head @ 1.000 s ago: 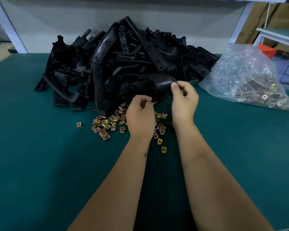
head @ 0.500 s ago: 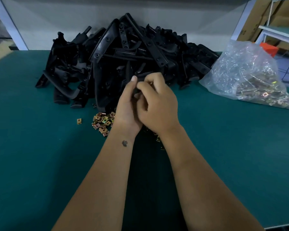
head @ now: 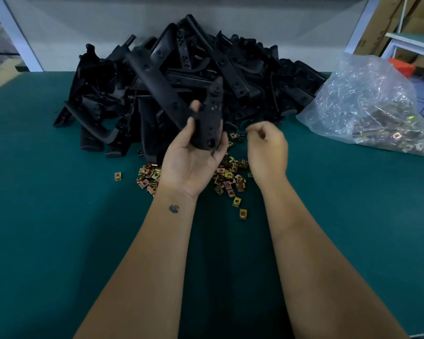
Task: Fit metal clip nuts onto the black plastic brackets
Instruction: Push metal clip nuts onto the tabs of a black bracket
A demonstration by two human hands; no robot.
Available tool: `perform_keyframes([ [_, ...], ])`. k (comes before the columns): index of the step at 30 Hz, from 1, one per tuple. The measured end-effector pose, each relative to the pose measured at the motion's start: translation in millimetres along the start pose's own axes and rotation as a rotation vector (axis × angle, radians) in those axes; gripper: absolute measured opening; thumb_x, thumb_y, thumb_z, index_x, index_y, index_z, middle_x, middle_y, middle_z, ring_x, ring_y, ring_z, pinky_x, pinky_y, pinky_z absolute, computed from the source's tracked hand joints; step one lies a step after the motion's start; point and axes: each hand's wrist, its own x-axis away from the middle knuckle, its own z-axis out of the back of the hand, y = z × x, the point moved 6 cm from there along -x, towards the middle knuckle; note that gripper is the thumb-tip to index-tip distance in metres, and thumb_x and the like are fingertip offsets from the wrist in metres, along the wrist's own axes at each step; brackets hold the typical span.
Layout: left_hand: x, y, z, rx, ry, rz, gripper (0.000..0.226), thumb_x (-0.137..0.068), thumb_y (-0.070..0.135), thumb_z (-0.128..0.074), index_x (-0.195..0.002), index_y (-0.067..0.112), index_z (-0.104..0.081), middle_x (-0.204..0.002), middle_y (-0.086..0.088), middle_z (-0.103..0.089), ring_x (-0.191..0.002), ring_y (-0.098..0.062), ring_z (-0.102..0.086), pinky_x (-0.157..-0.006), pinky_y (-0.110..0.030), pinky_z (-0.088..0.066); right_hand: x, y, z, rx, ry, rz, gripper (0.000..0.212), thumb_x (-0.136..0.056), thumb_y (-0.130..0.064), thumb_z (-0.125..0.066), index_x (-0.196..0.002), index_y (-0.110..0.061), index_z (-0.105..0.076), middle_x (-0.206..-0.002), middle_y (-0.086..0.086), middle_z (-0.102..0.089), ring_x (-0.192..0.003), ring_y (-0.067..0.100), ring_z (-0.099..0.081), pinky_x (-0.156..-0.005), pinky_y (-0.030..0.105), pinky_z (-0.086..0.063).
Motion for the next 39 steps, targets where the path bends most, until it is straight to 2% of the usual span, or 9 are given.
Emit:
perform_keyframes([
  [3,-3,11,9,-0.033,0.064,-0.068,0.019,-0.103,0.030,-0.047,-0.112,0.035,-0.063,-0.112,-0.002,-0.068,-0.086,-0.017,-0.070,-0.073,-0.032,-0.058,4,3,-16,0.160,-0.236,-0.032,0.017,-0.088,-0.028,-0.053,-0.084,-0.024,-0.069,-0.075,-0.007,-0.065,-0.073,0.012,-0.058,-0.065,0.032,-0.046],
  [6,-4,16,12,-0.007,0.056,-0.093,0.024,-0.104,0.025,-0.045,-0.119,0.034,-0.061,-0.117,-0.003,-0.068,-0.091,-0.018,-0.072,-0.070,-0.029,-0.060,11,-5,-32,0.374,-0.391,0.118,0.021,-0.084,-0.040,-0.058,-0.094,-0.025,-0.069,-0.090,-0.008,-0.063,-0.099,0.018,-0.051,-0.083,0.036,-0.042],
  [10,-5,15,17,-0.111,0.114,-0.094,0.034,-0.103,0.016,-0.048,-0.136,0.026,-0.053,-0.107,-0.010,-0.073,-0.092,-0.023,-0.072,-0.069,-0.033,-0.060,13,-10,-37,0.441,-0.457,0.213,0.031,-0.086,-0.039,-0.065,-0.113,-0.024,-0.068,-0.114,-0.001,-0.061,-0.115,0.023,-0.049,-0.098,0.043,-0.040],
  [15,-3,17,20,-0.139,0.159,-0.130,0.032,-0.094,0.001,-0.060,-0.119,0.020,-0.057,-0.104,-0.009,-0.071,-0.086,-0.021,-0.070,-0.069,-0.030,-0.059,14,-9,-38,0.414,-0.497,0.231,0.032,-0.082,-0.044,-0.070,-0.110,-0.029,-0.070,-0.115,-0.005,-0.059,-0.117,0.019,-0.049,-0.102,0.042,-0.038],
  [22,-2,19,20,-0.173,0.182,-0.167,0.034,-0.091,-0.004,-0.062,-0.120,0.013,-0.055,-0.089,-0.006,-0.074,-0.080,-0.018,-0.073,-0.068,-0.031,-0.060,11,-9,-35,0.251,-0.460,0.214,0.005,-0.085,-0.027,-0.073,-0.086,-0.023,-0.070,-0.086,-0.013,-0.064,-0.091,0.013,-0.061,-0.090,0.040,-0.049],
  [26,-2,19,16,-0.201,0.136,-0.176,0.030,-0.091,-0.003,-0.062,-0.115,0.014,-0.055,-0.088,-0.004,-0.075,-0.082,-0.017,-0.073,-0.072,-0.033,-0.061,9,-7,-31,0.174,-0.424,0.181,0.006,-0.086,-0.023,-0.072,-0.082,-0.022,-0.067,-0.079,-0.015,-0.061,-0.083,0.010,-0.059,-0.072,0.024,-0.043],
  [30,-2,19,14,-0.191,0.098,-0.193,0.028,-0.092,-0.003,-0.060,-0.112,0.017,-0.056,-0.091,-0.005,-0.075,-0.084,-0.018,-0.073,-0.074,-0.029,-0.059,4,-8,-21,-0.109,-0.300,0.044,0.010,-0.086,-0.016,-0.072,-0.079,-0.020,-0.066,-0.078,-0.003,-0.069,-0.072,0.007,-0.063,-0.065,0.019,-0.049],
  [34,-2,19,14,-0.190,0.103,-0.201,0.028,-0.093,-0.004,-0.059,-0.111,0.016,-0.056,-0.091,-0.006,-0.075,-0.085,-0.019,-0.073,-0.074,-0.029,-0.059,4,-9,-17,-0.417,-0.309,-0.038,0.015,-0.087,0.001,-0.068,-0.090,-0.014,-0.067,-0.079,0.000,-0.069,-0.066,0.004,-0.063,-0.067,0.018,-0.052],
  [39,-2,17,12,-0.211,0.101,-0.196,0.030,-0.092,-0.005,-0.060,-0.114,0.015,-0.056,-0.094,-0.007,-0.075,-0.086,-0.019,-0.073,-0.076,-0.029,-0.060,3,-11,-17,-0.510,-0.321,-0.046,0.024,-0.084,0.006,-0.069,-0.098,-0.014,-0.071,-0.090,0.001,-0.070,-0.085,0.008,-0.065,-0.080,0.021,-0.054],
])
